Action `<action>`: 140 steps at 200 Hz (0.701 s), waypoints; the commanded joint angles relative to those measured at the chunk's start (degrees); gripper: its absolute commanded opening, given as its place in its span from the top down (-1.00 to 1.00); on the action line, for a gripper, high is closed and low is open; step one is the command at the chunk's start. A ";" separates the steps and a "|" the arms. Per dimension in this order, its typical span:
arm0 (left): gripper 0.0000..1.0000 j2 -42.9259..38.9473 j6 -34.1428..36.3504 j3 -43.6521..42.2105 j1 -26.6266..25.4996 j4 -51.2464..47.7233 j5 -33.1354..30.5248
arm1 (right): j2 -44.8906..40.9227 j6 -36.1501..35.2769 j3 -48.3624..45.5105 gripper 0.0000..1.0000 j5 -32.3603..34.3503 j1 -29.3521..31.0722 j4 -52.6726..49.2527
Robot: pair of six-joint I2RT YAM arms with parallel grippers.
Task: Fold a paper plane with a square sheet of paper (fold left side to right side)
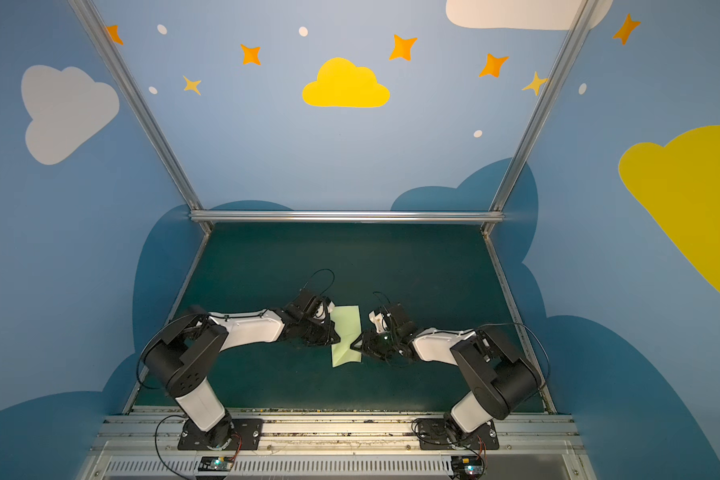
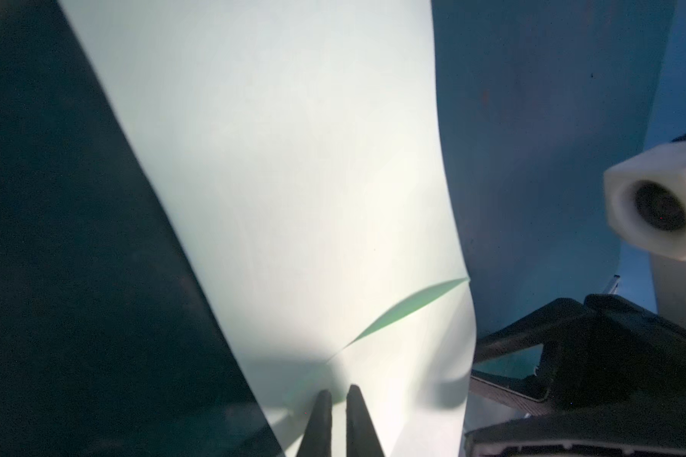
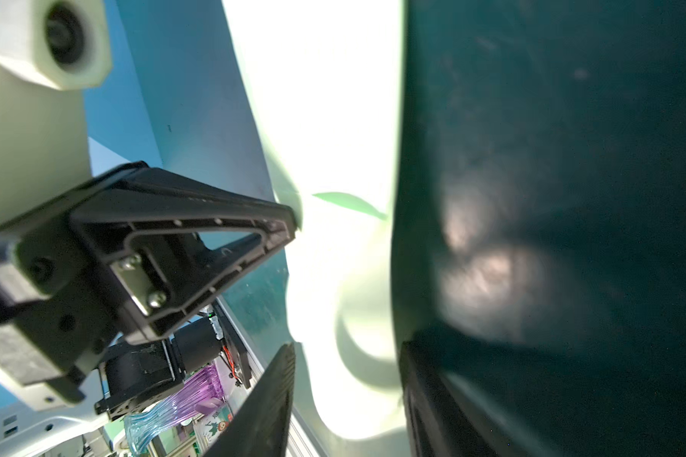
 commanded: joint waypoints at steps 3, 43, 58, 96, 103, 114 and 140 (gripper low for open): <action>0.78 2.82 1.03 -1.67 0.15 -1.52 -1.46 | 3.96 -0.24 0.25 0.05 4.33 0.30 -0.06; 0.79 3.05 0.99 -2.02 0.17 -1.03 -1.19 | 6.34 -4.01 2.96 0.06 4.30 -1.72 0.59; 0.80 2.91 0.99 -2.02 0.18 -1.03 -1.16 | 6.90 -4.67 3.62 0.13 3.39 -2.84 0.58; 0.80 1.94 0.73 -1.68 0.21 -1.36 -0.93 | 7.07 -5.28 4.97 1.00 1.32 -4.22 -0.58; 0.80 1.45 0.66 -1.34 0.19 -1.54 -0.72 | 6.45 -5.54 5.48 1.00 0.82 -4.42 -1.38; 0.80 0.21 0.48 -0.47 0.19 -2.18 -0.42 | 4.51 -6.09 6.49 1.00 0.45 -4.68 -3.74; 0.76 -4.92 -0.36 1.39 0.71 -3.49 -0.40 | -3.42 -8.51 10.16 1.00 2.32 -4.75 -13.87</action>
